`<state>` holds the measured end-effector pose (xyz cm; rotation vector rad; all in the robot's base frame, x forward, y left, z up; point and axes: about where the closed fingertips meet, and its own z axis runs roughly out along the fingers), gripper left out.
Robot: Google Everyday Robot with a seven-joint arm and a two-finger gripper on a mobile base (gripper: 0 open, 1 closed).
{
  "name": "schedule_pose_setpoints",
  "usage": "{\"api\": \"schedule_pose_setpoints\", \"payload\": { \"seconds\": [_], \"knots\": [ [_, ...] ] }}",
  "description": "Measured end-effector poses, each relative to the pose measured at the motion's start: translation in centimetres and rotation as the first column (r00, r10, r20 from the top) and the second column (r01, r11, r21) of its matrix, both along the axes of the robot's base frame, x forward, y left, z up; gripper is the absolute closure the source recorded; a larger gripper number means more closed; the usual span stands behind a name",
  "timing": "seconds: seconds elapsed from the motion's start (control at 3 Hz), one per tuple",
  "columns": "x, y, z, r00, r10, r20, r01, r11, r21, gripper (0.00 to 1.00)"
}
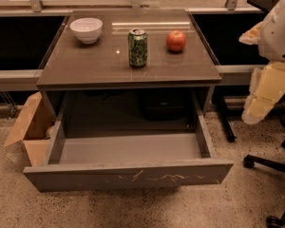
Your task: Place green can into top drawer
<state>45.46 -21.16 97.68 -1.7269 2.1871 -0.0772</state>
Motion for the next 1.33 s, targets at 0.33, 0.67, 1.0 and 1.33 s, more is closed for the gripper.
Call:
{"api": "schedule_pose_setpoints", "payload": {
  "seconds": [0.33,0.67,1.0,1.33],
  "knots": [
    [2.9,0.6,-0.7,0.9998,0.017,0.014,-0.018,0.997,0.073,0.0],
    [5.7,2.0,-1.6,0.9996,0.015,0.023,-0.019,0.985,0.169,0.0],
    [8.8,4.9,-2.2,0.9989,0.012,0.044,-0.024,0.956,0.293,0.0],
    [8.8,4.9,-2.2,0.9989,0.012,0.044,-0.024,0.956,0.293,0.0]
  ]
}}
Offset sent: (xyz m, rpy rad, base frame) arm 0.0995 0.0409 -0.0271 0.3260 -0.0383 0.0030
